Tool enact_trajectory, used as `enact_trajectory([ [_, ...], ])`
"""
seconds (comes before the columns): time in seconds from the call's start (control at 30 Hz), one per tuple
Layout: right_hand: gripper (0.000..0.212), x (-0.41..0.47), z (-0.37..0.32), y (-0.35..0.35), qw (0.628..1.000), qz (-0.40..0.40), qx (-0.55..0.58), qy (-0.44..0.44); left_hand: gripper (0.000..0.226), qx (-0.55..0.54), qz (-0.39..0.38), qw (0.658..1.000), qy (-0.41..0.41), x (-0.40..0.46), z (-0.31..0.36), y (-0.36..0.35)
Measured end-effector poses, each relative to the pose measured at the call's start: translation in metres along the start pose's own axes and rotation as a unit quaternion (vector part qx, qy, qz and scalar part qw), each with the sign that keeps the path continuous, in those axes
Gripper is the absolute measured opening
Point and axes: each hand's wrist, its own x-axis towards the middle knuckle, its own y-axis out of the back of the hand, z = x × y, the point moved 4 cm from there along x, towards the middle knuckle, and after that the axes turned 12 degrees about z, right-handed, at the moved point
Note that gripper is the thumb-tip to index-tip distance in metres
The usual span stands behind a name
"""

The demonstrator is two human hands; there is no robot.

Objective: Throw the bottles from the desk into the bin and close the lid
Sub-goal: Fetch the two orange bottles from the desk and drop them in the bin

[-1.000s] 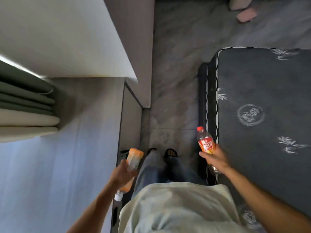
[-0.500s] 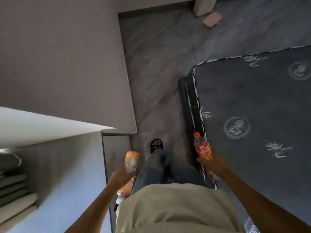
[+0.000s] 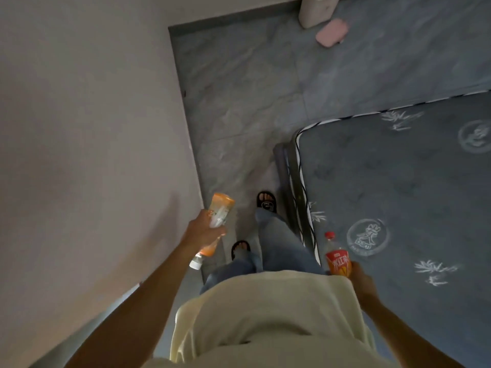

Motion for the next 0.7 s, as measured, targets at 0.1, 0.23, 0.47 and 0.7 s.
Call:
enact_trajectory([
  [0.1, 0.052, 0.03, -0.058, 0.024, 1.0, 0.003, -0.006, 0.023, 0.075, 0.03, -0.005, 0.999, 0.013, 0.012, 0.009, 0.012],
  [0.23, 0.071, 0.071, -0.154, 0.048, 0.996, -0.011, -0.031, 0.083, 0.084, 0.07, -0.005, 0.996, 0.052, 0.022, 0.004, 0.029],
  [0.47, 0.078, 0.122, -0.327, 0.078, 0.986, 0.008, -0.011, 0.168, 0.084, 0.072, -0.045, 0.988, 0.132, 0.049, -0.004, 0.06],
  [0.7, 0.083, 0.154, -0.445, 0.094, 0.984, 0.039, -0.017, 0.173, 0.069, 0.073, -0.048, 0.989, 0.122, 0.135, 0.046, 0.129],
])
